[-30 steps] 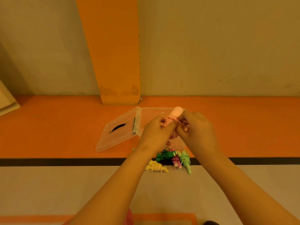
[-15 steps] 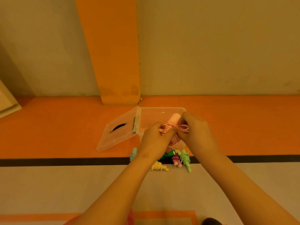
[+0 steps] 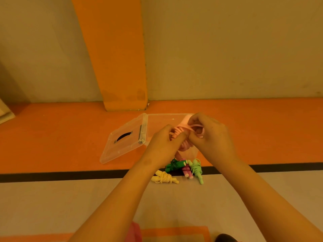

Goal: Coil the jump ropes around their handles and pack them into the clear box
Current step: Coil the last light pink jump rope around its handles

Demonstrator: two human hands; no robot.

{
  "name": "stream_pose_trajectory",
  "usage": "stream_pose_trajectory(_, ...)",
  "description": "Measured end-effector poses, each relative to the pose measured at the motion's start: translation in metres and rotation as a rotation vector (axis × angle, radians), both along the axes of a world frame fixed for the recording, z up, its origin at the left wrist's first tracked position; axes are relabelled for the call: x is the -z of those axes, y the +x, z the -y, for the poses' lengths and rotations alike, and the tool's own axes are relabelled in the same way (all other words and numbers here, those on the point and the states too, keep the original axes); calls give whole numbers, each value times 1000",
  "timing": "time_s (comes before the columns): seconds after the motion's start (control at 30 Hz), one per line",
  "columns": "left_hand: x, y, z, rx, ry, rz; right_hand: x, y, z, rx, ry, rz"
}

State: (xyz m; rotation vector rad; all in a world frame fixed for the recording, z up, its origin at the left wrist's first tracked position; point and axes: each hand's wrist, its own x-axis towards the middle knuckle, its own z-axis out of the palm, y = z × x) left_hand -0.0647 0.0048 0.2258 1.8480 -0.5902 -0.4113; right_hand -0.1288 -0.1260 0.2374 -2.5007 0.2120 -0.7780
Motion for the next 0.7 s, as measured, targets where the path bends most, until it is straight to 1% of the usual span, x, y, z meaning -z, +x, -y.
stream_pose_trajectory(0.13,-1,12,-1,14,13,48,-6,5,6,-88,393,-26)
stream_pose_trajectory(0.17,0,14,-2,20,28,65,-6,6,7,-120,465,-39)
stream_pose_trajectory(0.23,1,18,-3,32,53,98,-6,8,8,-159,538,-81)
stream_pose_trajectory(0.33,3,21,-2,38,61,150,-3,11,13,-172,574,-127)
stream_pose_trajectory(0.43,5,24,2,31,61,184,-1,15,18,-167,569,-139)
stream_pose_trajectory(0.57,8,28,9,19,47,161,2,22,17,-108,455,-138)
stream_pose_trajectory(0.63,7,31,12,27,46,143,1,25,20,-103,431,-137)
stream_pose_trajectory(0.7,5,36,14,14,31,122,-1,29,25,-116,405,-90)
